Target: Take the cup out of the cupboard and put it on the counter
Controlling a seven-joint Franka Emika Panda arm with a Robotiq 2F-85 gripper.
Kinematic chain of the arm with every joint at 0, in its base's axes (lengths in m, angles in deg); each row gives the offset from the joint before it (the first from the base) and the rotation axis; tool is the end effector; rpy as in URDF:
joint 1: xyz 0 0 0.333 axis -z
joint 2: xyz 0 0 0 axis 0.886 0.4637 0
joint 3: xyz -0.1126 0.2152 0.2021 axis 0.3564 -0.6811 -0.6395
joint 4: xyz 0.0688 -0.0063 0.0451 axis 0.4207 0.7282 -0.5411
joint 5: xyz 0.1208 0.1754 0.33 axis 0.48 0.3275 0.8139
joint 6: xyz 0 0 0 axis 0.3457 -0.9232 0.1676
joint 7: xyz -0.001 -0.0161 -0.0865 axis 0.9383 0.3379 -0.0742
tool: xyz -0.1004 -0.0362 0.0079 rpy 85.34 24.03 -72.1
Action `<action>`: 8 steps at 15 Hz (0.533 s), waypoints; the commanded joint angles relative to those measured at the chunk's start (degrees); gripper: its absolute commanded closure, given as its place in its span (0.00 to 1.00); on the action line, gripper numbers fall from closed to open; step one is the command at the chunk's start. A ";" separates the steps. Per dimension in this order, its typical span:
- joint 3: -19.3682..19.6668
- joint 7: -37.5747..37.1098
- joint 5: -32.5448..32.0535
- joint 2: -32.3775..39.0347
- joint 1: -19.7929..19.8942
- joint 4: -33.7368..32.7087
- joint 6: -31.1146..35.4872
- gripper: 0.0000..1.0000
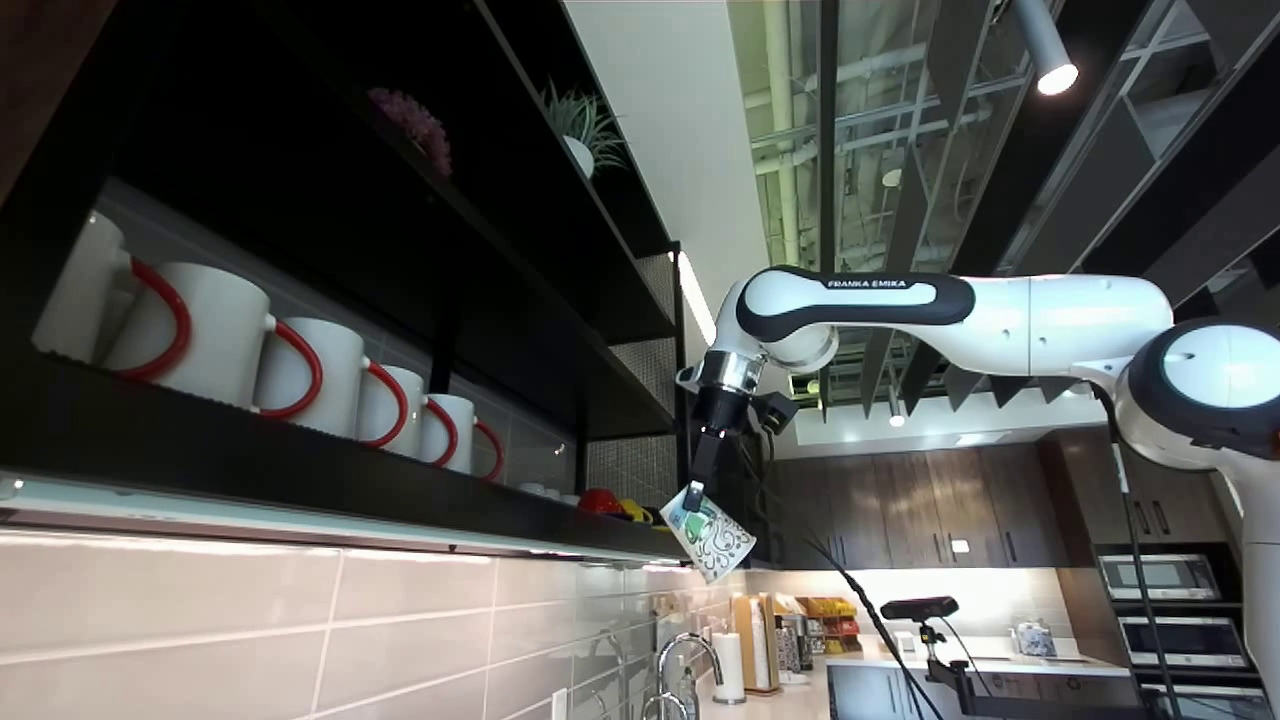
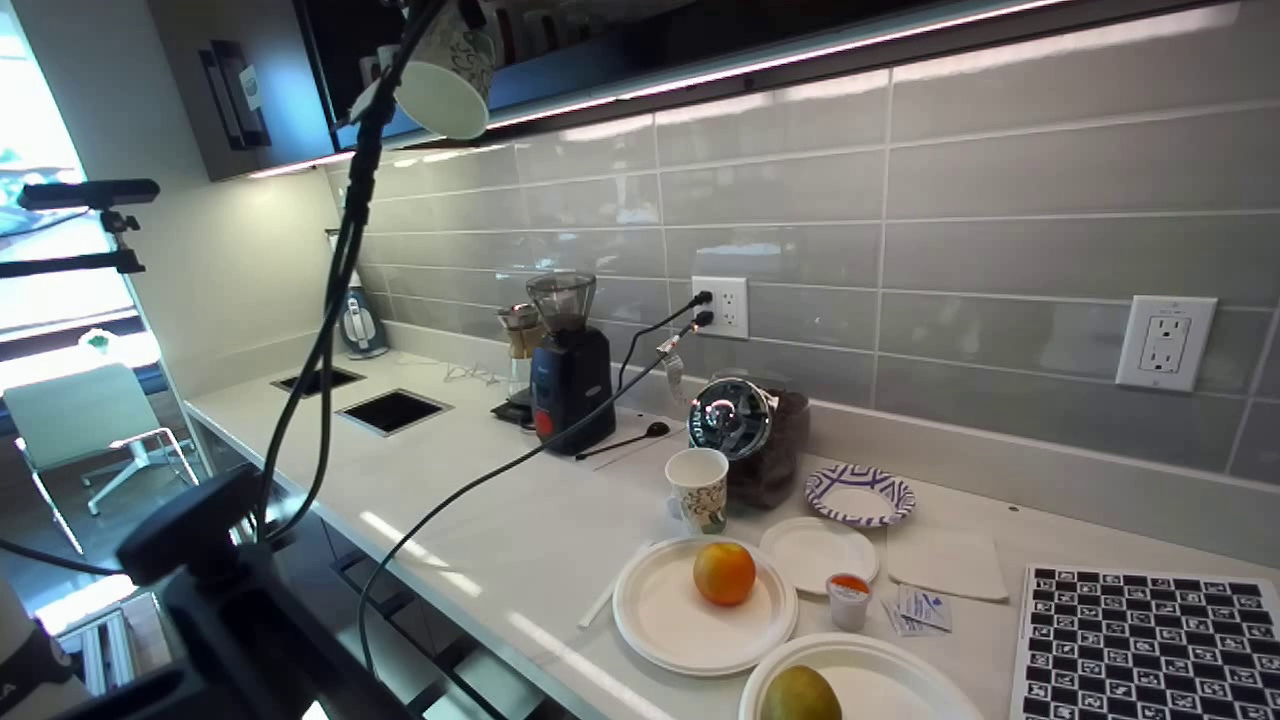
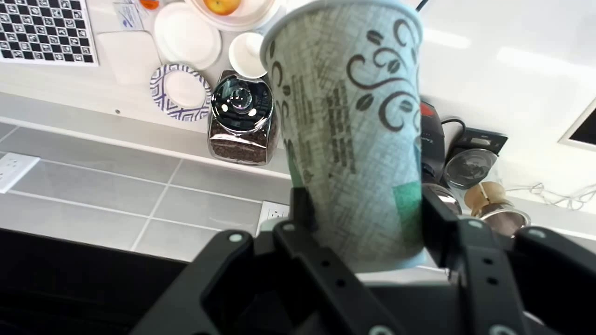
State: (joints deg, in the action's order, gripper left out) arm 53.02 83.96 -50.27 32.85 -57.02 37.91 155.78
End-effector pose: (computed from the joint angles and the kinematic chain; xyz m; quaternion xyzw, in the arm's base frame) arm 0.4408 -0.1202 0.7631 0.9766 0.1212 0.1753 0.0281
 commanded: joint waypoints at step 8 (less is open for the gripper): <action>-5.09 -0.17 -16.64 1.06 -3.46 16.63 6.61 0.66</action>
State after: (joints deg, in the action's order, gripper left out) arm 49.30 84.11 -60.83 36.69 -59.54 48.20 157.27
